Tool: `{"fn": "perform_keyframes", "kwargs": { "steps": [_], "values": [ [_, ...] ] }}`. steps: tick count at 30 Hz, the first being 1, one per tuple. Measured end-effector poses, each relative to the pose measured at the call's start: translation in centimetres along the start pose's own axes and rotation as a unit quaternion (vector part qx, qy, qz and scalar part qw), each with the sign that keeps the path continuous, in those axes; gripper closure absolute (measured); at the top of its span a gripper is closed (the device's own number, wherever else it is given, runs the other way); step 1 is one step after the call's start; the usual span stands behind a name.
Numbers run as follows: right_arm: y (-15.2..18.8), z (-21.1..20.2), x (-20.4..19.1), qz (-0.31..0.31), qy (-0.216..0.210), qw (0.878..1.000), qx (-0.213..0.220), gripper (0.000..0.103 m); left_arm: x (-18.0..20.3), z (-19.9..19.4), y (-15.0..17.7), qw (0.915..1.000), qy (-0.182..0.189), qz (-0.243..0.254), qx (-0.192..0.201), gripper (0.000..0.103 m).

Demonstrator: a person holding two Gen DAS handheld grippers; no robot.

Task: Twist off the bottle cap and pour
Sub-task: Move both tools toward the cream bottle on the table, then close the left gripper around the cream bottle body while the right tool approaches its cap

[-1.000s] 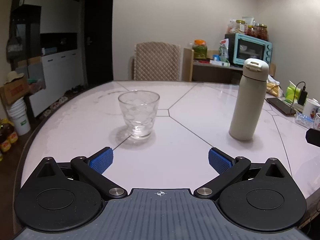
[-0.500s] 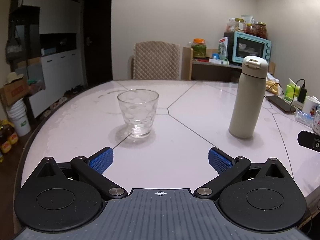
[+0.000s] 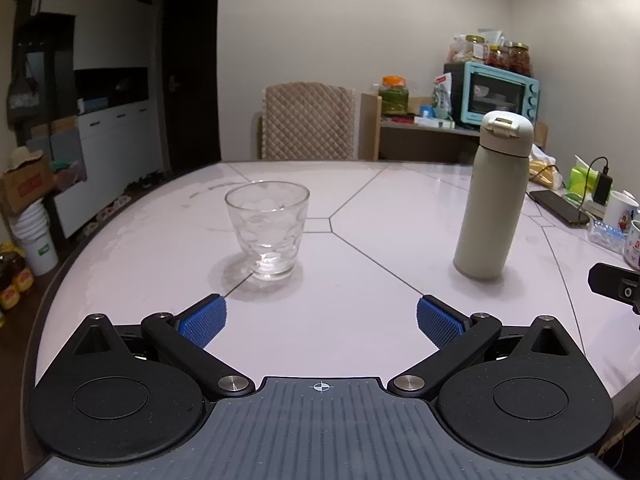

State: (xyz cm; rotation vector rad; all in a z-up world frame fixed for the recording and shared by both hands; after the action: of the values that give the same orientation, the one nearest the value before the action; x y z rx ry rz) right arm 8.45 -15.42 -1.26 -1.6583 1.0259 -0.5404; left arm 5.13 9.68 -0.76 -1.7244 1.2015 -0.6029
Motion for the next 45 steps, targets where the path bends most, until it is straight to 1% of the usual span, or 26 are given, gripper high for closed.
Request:
{"fn": "perform_keyframes", "kwargs": {
  "steps": [14,28,36,45],
  "values": [
    [-0.5,0.6,0.8,0.002,0.006,1.000,0.000,0.000,0.9,0.5,-0.4,0.9999,0.009,0.008,0.001,0.000],
    [-0.8,1.4,2.2,0.006,0.017,1.000,-0.002,0.000,2.7,1.6,-0.9,0.9995,0.026,0.021,0.001,0.000],
    [-0.9,1.9,2.9,0.007,0.022,1.000,-0.004,0.000,3.8,2.2,-1.2,0.9988,0.040,0.027,0.004,0.000],
    [-1.3,2.3,3.4,0.005,0.027,1.000,-0.004,0.000,5.6,2.8,-1.7,0.9965,0.070,0.044,0.010,0.000]
  ]
}}
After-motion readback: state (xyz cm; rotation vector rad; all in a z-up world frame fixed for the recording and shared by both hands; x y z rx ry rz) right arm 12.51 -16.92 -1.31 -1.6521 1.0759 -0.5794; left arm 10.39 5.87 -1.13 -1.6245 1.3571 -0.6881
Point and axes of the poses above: each gripper's, at about its wrist camera, not at the fingertips, and z roughly the way its jaws point, x to its right, y to its underside, the point moved 9 cm from there along z, roughly the way its jaws point, and after that the axes turned 13 degrees about -y, right-handed, at the moved point
